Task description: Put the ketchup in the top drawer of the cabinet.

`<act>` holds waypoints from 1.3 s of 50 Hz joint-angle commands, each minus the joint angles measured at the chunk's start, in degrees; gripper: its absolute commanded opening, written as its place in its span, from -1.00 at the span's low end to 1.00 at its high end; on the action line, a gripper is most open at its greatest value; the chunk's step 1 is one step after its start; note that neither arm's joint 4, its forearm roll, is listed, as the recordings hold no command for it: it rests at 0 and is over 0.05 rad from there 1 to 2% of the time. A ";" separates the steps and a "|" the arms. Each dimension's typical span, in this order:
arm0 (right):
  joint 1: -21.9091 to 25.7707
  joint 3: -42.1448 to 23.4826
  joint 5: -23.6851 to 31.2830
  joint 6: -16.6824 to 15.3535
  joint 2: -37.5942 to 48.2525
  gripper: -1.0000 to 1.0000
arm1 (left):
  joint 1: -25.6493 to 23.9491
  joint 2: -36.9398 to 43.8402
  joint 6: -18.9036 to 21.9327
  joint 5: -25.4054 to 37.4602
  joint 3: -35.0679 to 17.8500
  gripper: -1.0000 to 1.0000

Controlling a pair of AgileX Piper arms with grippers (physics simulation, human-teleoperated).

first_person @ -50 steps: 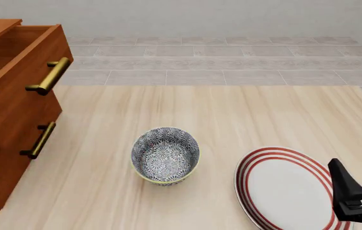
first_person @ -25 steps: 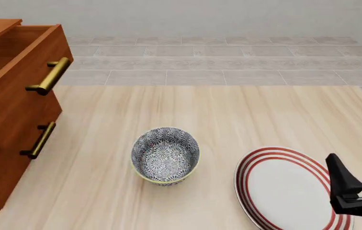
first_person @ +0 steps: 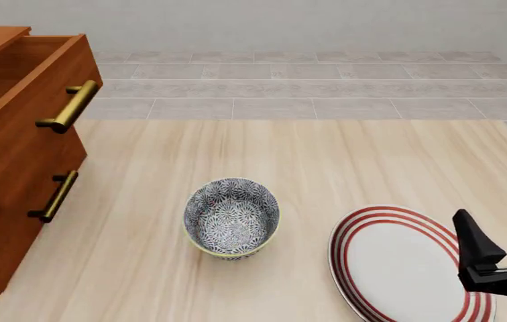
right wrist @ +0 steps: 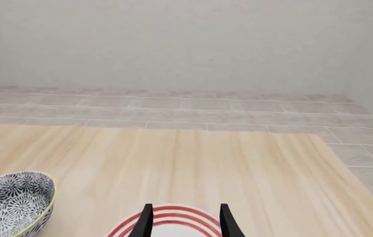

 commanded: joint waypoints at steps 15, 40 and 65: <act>0.10 0.00 -9.72 -0.20 10.07 1.00 | 2.11 1.92 1.02 -3.60 3.02 -1.00; 0.24 0.00 -14.17 -0.42 14.63 1.00 | 2.78 2.07 1.39 -4.97 4.62 -1.00; 0.45 0.00 -20.30 -0.56 20.94 1.00 | 1.25 1.00 0.56 -3.77 4.71 -1.00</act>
